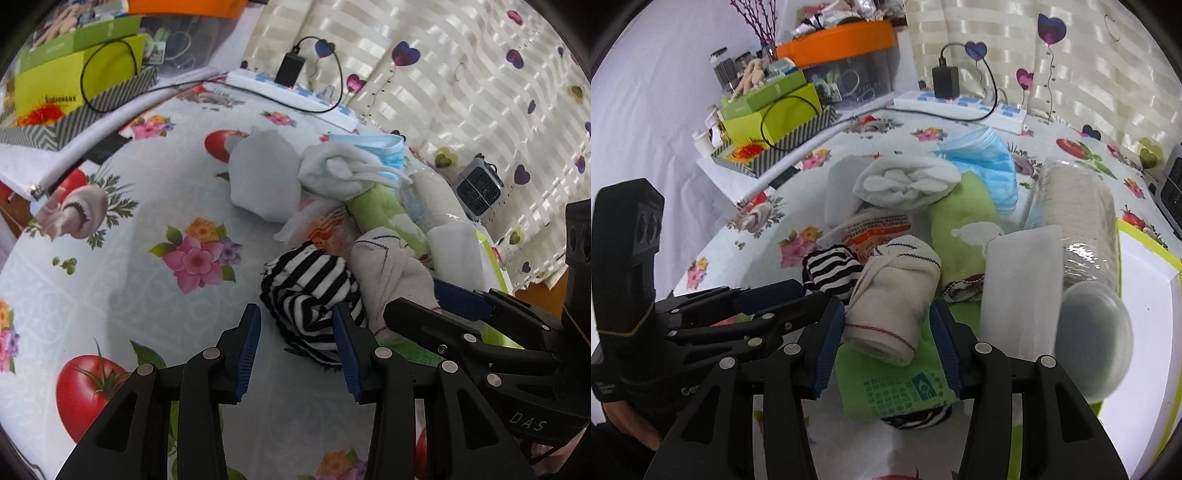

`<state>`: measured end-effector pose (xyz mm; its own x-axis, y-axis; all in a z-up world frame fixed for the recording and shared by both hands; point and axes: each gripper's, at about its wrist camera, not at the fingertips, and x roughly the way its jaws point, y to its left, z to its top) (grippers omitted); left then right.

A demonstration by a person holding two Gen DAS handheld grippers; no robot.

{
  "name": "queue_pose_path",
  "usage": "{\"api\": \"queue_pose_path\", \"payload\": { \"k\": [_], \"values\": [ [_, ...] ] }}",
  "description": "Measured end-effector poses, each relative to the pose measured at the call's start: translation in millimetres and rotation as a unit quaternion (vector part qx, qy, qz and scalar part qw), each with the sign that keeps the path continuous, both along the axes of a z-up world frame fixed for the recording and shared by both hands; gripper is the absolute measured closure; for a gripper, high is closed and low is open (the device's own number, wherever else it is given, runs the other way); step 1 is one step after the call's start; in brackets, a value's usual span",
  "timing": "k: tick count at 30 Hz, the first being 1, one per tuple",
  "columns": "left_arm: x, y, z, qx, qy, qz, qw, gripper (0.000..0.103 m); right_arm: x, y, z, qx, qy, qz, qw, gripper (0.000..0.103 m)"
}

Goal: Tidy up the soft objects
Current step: 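Grasp the striped sock with the left tool while the right tool grasps the beige rolled sock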

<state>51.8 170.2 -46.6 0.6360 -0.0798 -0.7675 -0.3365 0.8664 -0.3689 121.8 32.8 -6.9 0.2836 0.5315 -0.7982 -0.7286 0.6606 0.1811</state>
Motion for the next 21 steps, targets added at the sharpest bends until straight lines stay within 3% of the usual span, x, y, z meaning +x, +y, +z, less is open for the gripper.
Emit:
{"api": "queue_pose_path", "payload": {
  "k": [16,18,21],
  "values": [
    [20.9,-2.0,-0.9,0.005,-0.012,-0.024,0.9996,0.062,1.1,-10.3,5.3,0.026,0.001,0.003,1.0,0.061],
    [20.5,-4.7,-0.6,0.007,-0.015,-0.027,0.9995,0.079,-0.6,-14.2,8.0,0.03,-0.003,0.003,1.0,0.061],
    [17.4,-5.9,0.8,0.007,-0.019,-0.03,0.9993,0.091,-0.8,-18.4,9.0,0.036,-0.003,0.002,0.999,0.062]
  ]
}}
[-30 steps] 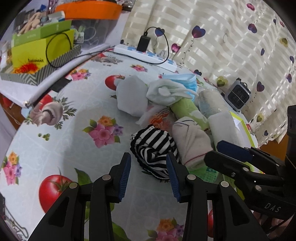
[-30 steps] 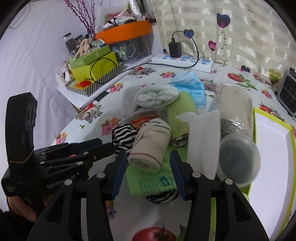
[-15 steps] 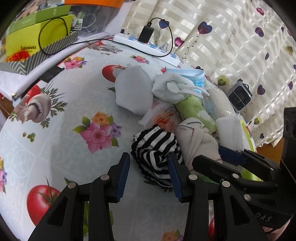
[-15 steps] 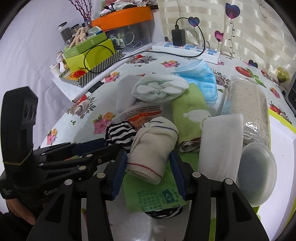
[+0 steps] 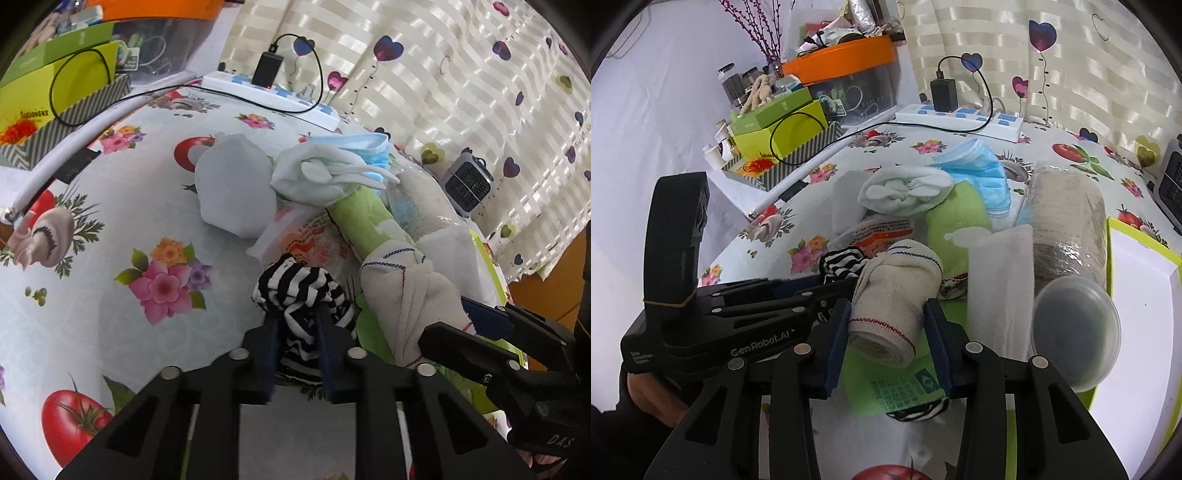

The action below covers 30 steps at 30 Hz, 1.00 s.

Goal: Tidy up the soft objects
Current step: 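Grasp the striped sock with the left tool while the right tool grasps the beige rolled sock, then carry both socks over the white box with both tools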

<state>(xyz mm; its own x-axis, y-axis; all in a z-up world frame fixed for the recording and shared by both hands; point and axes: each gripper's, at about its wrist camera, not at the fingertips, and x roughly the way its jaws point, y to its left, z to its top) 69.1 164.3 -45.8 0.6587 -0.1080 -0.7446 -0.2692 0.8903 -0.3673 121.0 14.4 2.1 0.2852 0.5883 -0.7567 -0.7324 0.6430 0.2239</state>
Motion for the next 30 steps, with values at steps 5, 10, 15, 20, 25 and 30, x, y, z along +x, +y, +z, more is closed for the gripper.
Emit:
{"api": "queue_pose_path", "payload": {
  "k": [5,10,15,20,25,30],
  "values": [
    [-13.5,-1.4,7.0,0.008,-0.009,0.007,0.9999,0.094,-2.5,-9.7,4.5,0.013,0.0,-0.003,1.0,0.062],
    [-29.0,-6.5,18.6,0.019,-0.019,0.012,0.9996,0.094,-8.3,-21.1,12.0,0.029,-0.004,-0.01,1.0,0.062],
    [-42.2,-16.6,38.4,0.034,-0.037,0.012,0.9987,0.094,-16.9,-33.2,20.5,0.043,-0.008,-0.016,0.999,0.062],
    [-53.0,-24.6,56.0,0.043,-0.054,0.013,0.9975,0.094,-27.4,-45.3,32.2,0.054,-0.02,-0.024,0.998,0.062],
    [-61.1,-34.9,74.2,0.052,-0.071,0.008,0.9961,0.094,-38.6,-59.5,46.0,0.064,-0.041,-0.034,0.997,0.062],
    [-66.3,-49.2,92.4,0.062,-0.088,-0.002,0.9942,0.094,-46.2,-75.1,55.8,0.072,-0.056,-0.047,0.995,0.062]
  ]
}}
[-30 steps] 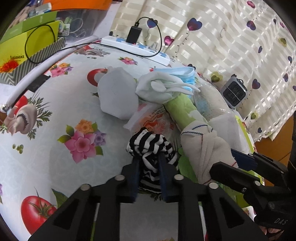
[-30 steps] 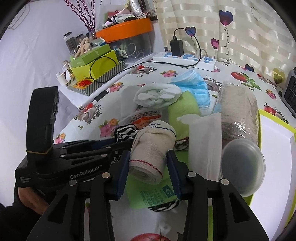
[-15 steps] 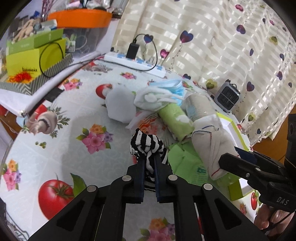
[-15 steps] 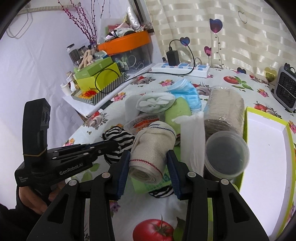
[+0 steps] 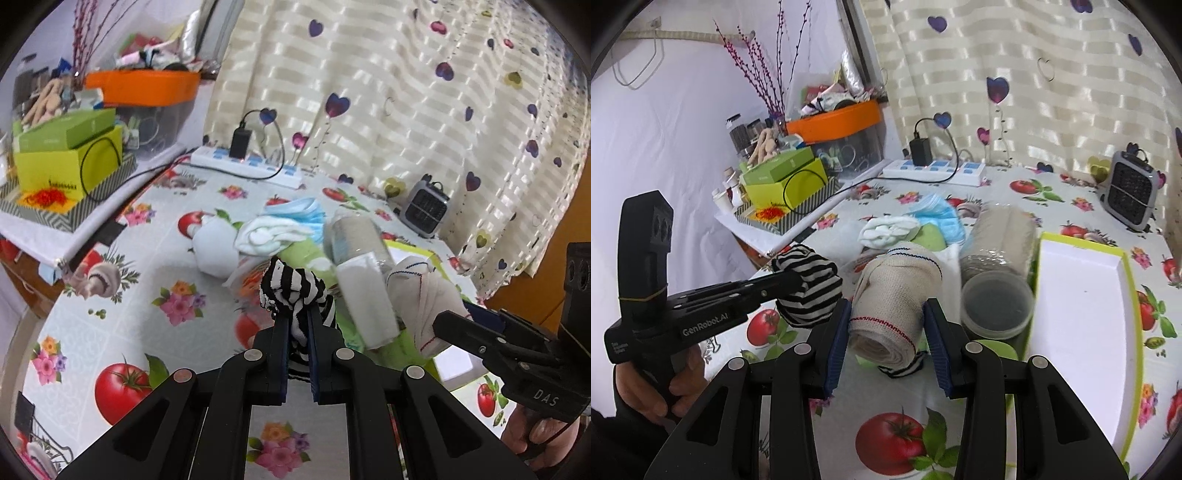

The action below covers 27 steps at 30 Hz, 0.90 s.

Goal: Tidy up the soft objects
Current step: 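Carry both socks over the white box with both tools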

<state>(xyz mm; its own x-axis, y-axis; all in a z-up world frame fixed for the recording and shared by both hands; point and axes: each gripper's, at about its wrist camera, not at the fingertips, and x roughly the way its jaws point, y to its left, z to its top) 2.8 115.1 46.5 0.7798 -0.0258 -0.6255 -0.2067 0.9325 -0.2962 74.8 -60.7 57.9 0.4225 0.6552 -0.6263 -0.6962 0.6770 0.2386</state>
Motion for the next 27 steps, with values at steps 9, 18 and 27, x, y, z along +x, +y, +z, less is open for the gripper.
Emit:
{"api": "queue_pose_path", "payload": {
  "k": [9,18,27],
  "values": [
    [7.6,-34.2,19.7,0.014,-0.015,-0.035,0.9992,0.094,-2.7,-32.9,11.3,0.016,-0.017,-0.029,0.999,0.062],
    [29.9,-78.0,26.1,0.021,-0.016,-0.085,0.9961,0.094,1.4,-69.4,12.4,0.025,-0.021,-0.064,0.997,0.062],
    [53.5,-125.4,24.4,0.022,-0.011,-0.141,0.9897,0.094,12.4,-108.6,6.2,0.024,-0.017,-0.108,0.994,0.062]
  ]
}}
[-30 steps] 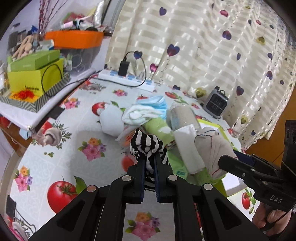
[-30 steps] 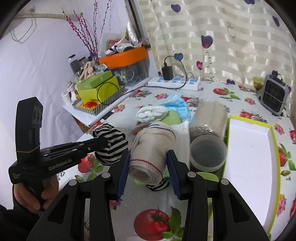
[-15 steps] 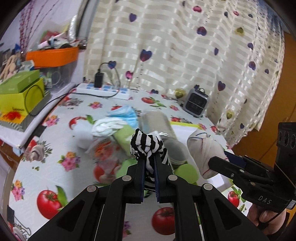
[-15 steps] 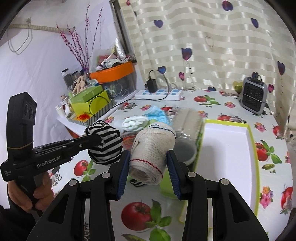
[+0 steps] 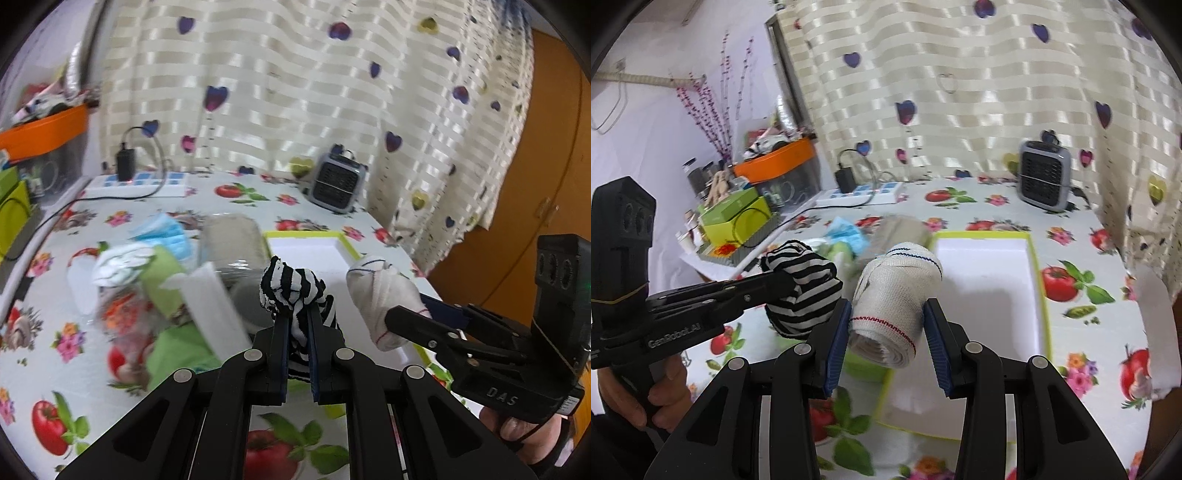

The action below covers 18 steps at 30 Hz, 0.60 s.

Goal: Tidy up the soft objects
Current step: 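Carry both socks over the white box with both tools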

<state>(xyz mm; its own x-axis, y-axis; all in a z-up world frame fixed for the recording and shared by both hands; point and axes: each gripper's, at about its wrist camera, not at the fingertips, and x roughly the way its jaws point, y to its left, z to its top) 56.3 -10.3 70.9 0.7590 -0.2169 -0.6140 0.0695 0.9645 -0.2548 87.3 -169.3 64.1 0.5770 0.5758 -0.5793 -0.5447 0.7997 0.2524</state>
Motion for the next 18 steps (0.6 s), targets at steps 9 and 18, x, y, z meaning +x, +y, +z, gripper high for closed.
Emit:
{"api": "queue_pose_path", "payload": {
  "k": [9,18],
  "values": [
    [27.0,-38.7,-17.3,0.002,0.026,-0.047,0.9985,0.094,19.4,-40.7,-23.7,-0.005,0.031,-0.048,0.998,0.062],
    [55.8,-60.1,-44.0,0.01,0.061,-0.072,0.9955,0.094,39.8,-58.7,-50.6,-0.018,0.062,-0.068,0.996,0.061]
  ]
}}
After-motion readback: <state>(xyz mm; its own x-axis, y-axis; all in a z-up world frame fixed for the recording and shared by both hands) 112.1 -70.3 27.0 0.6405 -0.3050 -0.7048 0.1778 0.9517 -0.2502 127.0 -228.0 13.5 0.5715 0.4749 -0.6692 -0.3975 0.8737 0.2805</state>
